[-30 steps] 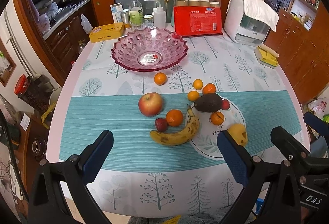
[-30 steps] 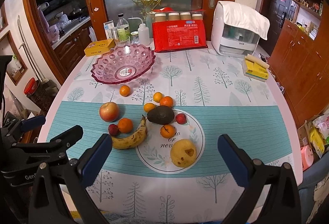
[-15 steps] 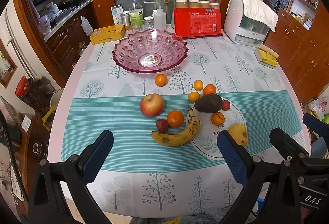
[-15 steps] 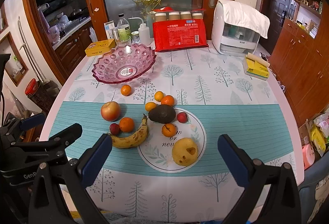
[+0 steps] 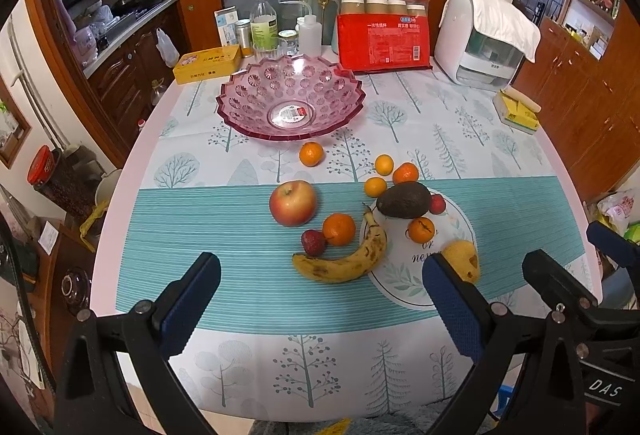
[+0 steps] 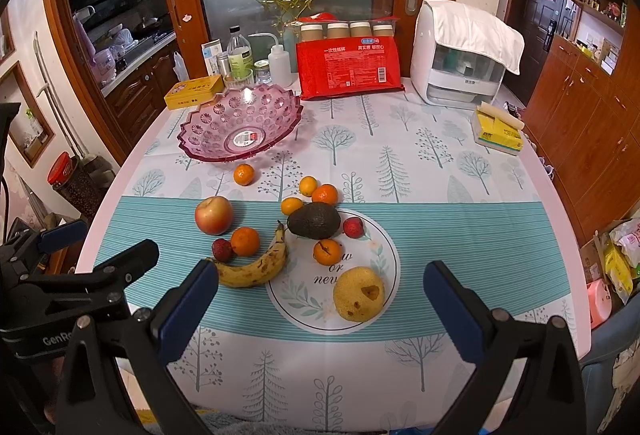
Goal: Organize fruits
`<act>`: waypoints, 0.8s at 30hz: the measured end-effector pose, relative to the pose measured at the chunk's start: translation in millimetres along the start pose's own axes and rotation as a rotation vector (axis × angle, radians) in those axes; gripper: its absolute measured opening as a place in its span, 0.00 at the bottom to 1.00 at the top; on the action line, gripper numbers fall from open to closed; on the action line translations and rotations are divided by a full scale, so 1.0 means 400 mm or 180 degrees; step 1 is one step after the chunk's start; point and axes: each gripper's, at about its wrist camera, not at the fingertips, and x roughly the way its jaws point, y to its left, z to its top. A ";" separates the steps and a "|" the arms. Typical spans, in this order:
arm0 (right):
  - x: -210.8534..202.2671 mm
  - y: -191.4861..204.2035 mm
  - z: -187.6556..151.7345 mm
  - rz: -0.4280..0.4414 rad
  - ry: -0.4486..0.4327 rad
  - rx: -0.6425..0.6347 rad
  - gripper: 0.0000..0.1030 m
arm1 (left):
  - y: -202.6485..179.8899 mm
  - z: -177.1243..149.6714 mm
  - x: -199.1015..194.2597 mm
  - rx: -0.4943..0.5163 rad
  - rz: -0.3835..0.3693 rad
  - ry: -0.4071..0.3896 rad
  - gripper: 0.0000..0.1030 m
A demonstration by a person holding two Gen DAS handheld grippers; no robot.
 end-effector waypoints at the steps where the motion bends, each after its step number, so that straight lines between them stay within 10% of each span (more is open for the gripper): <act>1: 0.000 0.000 0.002 0.0000 -0.0001 -0.0005 1.00 | -0.001 0.000 0.000 -0.0001 0.0003 -0.0003 0.98; 24: 0.006 -0.007 -0.001 0.0012 0.0017 -0.0004 1.00 | 0.004 -0.008 0.008 0.0006 0.0030 0.0012 0.98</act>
